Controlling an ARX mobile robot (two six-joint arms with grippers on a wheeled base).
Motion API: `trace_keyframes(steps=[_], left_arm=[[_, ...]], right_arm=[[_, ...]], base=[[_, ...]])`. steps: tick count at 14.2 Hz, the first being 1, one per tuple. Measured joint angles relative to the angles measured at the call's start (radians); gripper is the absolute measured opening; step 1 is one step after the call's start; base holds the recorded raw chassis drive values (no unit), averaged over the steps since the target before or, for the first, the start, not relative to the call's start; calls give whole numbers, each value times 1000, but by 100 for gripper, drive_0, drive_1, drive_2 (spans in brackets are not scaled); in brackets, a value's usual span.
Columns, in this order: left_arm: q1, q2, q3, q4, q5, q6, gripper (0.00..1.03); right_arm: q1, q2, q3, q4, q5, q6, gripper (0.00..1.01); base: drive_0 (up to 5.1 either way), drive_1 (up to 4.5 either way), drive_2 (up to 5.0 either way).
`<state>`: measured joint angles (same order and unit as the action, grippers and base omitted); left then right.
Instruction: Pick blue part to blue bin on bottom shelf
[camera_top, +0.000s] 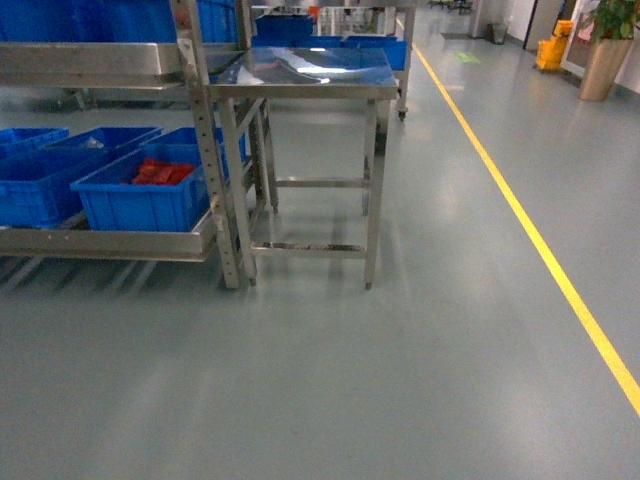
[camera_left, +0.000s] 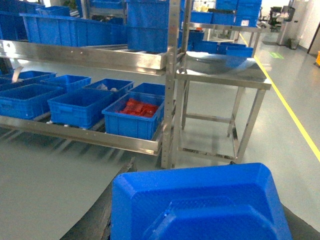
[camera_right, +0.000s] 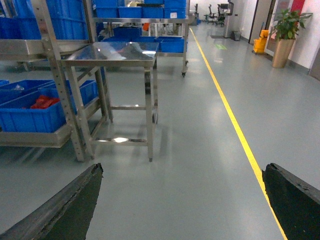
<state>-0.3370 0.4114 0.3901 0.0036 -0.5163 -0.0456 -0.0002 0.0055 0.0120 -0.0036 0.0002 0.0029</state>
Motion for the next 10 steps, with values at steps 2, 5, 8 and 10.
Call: trace_keyframes(steps=[2,5,8,10], left_arm=[[0,0,0,2,0,0,44],[0,-1,0,0,0,0,44],[0,-1,0,1,0,0,44],[0,-2,0,0,-1,0,44]], right_arm=[[0,0,0,-1,0,0,98],[0,0,0,2,0,0,98],[0,0,0,1,0,0,98],[0,0,0,2,0,0,98]], base=[[5,434,-423],[1,429,-428],[2,431,-427],[-3,426,-432]])
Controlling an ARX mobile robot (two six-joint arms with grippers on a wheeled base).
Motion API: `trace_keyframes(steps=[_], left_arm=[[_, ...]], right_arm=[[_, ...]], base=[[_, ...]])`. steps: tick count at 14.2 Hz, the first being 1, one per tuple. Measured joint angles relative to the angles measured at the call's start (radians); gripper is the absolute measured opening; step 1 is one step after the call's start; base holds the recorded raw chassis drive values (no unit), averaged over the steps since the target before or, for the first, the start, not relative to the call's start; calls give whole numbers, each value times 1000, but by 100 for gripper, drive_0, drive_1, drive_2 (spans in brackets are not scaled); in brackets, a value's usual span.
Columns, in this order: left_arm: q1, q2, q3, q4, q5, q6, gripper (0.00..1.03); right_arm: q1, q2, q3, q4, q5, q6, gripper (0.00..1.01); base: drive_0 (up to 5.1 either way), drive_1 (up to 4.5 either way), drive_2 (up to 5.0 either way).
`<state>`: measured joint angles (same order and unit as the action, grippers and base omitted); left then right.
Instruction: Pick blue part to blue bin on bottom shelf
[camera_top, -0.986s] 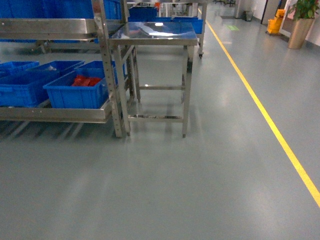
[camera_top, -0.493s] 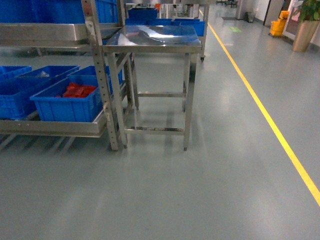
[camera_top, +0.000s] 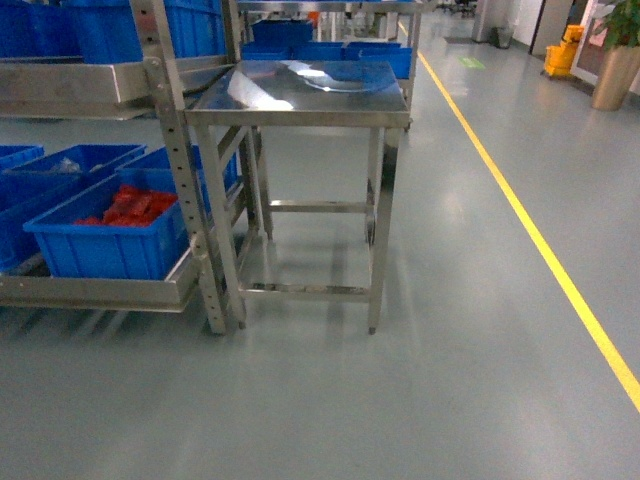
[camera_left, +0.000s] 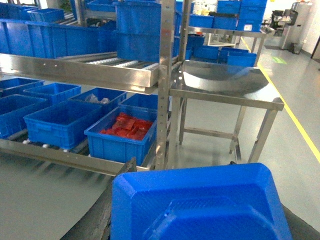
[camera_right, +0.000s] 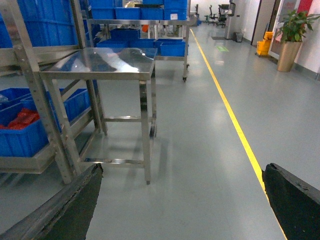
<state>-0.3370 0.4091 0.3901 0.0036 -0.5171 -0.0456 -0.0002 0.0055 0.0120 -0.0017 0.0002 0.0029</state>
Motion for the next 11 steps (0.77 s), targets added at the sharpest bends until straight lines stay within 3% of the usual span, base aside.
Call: trace_keyframes(steps=[11], left_arm=[[0,2,0,0,1,0,44]], right_arm=[[0,0,0,-3,0,0,98]], base=[[-2,426,-431]])
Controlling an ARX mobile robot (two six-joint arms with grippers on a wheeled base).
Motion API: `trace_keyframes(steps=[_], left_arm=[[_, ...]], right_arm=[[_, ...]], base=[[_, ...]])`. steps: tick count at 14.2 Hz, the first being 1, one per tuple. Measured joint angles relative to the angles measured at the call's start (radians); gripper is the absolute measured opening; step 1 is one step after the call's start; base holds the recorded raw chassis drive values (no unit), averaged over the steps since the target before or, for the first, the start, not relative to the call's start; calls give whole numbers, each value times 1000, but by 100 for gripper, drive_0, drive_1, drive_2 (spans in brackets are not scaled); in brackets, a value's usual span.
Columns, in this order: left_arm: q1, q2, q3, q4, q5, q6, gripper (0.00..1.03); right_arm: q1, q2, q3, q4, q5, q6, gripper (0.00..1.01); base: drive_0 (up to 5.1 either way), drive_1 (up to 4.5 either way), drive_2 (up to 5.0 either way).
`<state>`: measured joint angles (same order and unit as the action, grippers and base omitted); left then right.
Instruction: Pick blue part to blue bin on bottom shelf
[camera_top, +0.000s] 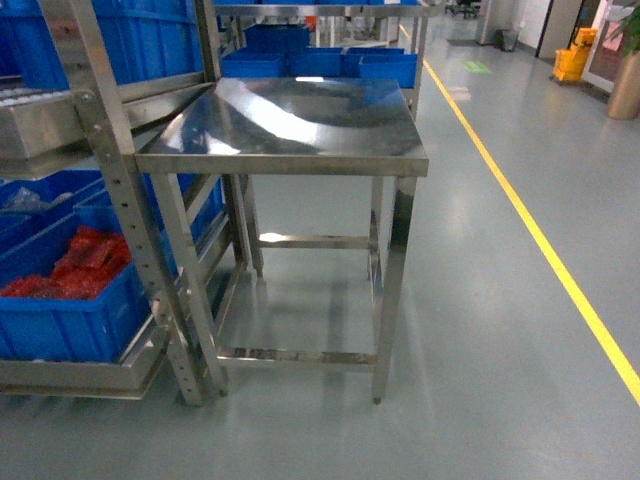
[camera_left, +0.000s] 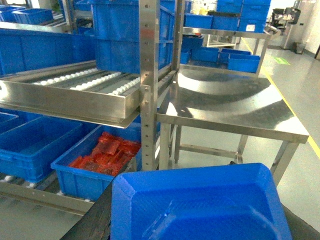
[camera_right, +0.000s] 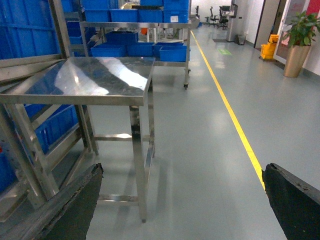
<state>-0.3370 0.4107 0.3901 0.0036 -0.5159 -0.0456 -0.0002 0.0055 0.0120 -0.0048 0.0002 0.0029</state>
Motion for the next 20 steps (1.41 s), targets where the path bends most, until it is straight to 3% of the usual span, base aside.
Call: trace_keyframes(steps=[5,8,20], left_arm=[[0,1,0,0,0,0,44],[0,10,-4,-4,1,0,44],[0,0,-4,-1,0,0,44]], right_arm=[[0,0,0,-2,0,0,98],[0,0,0,7,-1,0,98],[0,0,0,0,0,0,98]], base=[[13,442,-416],[0,0,0],[-487,254,254]])
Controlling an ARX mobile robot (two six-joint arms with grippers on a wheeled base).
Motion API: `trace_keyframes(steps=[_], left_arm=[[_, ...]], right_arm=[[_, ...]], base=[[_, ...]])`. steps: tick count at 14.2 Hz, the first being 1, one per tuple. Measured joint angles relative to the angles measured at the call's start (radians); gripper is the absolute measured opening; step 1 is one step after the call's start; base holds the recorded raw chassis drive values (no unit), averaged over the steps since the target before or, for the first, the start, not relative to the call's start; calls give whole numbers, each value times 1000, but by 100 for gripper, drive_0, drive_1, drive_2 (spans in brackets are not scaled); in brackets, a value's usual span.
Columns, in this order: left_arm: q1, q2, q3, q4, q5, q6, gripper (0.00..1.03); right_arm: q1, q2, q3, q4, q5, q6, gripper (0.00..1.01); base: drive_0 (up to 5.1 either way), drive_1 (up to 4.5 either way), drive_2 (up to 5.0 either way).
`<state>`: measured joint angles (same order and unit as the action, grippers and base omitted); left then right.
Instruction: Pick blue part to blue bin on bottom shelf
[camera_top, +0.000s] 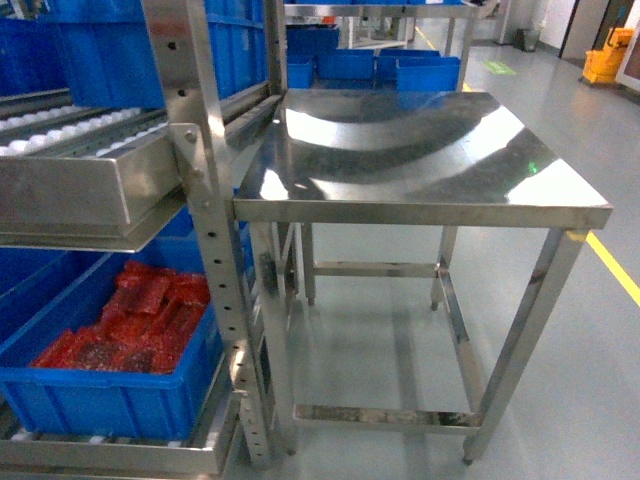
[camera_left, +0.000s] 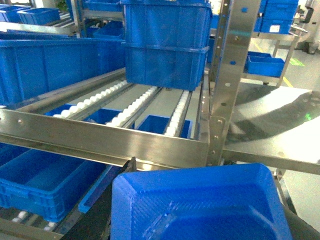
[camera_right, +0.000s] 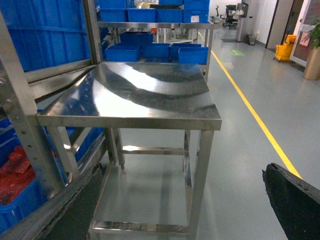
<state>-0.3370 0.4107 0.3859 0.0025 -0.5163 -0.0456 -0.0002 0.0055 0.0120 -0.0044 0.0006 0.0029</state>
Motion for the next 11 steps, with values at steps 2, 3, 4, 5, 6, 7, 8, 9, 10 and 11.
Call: trace_keyframes(steps=[2,3,4,5,6,7,8,9,10,11], left_arm=[[0,0,0,1,0,0,44],[0,0,0,0,1,0,44],[0,0,0,-1,0,0,44],[0,0,0,1,0,0,44],[0,0,0,1,0,0,44],[0,0,0,2,0,0,44],[0,1,0,1,0,0,44],[0,0,0,-1,0,0,44],[0,-1,0,4,0,0,44],[0,1,0,1,0,0,44]], right_arm=[[0,0,0,-2,0,0,98],[0,0,0,-3,0,0,98],[0,0,0,3,0,0,98],[0,0,0,0,0,0,98],[0,0,0,1,0,0,98],[0,0,0,0,0,0,98],[0,0,0,-1,0,0,98],[0,0,0,-1,0,0,98],[0,0,0,-2,0,0,98],[0,0,0,2,0,0,98]], base=[[-503,238,238],[-504,237,237],[-505,236,236],[-496,244,244],[-496,245,245],[-497,244,244],[-506,235,235],[-511,230,230],[-509,232,232],[-510,231,231]])
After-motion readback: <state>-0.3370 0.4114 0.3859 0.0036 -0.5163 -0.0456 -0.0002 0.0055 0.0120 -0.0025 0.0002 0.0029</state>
